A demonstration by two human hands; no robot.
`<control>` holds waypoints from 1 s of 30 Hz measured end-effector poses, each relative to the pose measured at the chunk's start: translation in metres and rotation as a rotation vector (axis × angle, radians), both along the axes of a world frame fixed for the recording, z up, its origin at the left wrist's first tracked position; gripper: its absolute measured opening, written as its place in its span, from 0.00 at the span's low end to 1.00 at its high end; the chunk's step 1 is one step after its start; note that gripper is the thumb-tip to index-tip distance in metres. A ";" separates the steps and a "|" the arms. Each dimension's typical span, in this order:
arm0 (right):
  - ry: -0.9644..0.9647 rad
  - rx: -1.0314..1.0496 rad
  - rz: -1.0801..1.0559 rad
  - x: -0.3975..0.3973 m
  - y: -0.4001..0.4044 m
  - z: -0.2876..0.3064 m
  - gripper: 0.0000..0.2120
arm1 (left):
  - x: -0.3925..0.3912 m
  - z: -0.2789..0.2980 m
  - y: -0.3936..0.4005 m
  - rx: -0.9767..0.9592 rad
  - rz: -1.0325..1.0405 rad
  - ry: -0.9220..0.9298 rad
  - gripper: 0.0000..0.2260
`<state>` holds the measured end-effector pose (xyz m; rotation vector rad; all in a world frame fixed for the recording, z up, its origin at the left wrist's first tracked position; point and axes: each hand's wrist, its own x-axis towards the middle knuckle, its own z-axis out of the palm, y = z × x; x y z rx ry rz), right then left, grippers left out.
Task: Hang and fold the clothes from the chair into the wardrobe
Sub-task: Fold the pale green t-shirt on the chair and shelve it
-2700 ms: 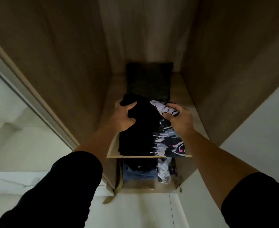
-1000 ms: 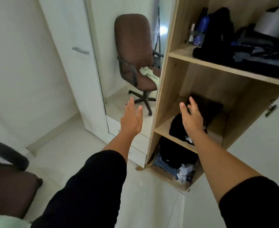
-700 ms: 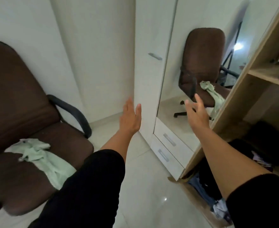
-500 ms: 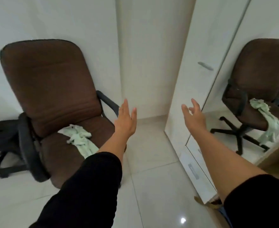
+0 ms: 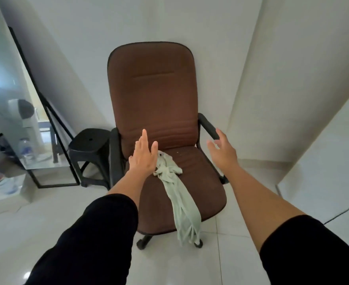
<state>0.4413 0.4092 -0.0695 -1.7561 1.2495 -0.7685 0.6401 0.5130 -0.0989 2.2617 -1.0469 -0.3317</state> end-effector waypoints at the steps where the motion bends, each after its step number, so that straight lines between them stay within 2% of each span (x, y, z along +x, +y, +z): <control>1: 0.029 0.008 0.022 0.013 -0.005 -0.008 0.27 | 0.011 -0.007 -0.002 0.023 0.014 0.011 0.26; 8: 0.212 0.092 0.138 0.092 -0.068 -0.086 0.28 | 0.072 -0.074 -0.044 0.166 0.072 0.078 0.27; 20: 0.426 0.327 0.318 0.211 -0.222 -0.251 0.28 | 0.170 -0.216 -0.204 0.409 0.129 0.219 0.31; 30: 0.504 0.407 0.411 0.273 -0.288 -0.373 0.29 | 0.235 -0.328 -0.266 0.607 0.124 0.232 0.33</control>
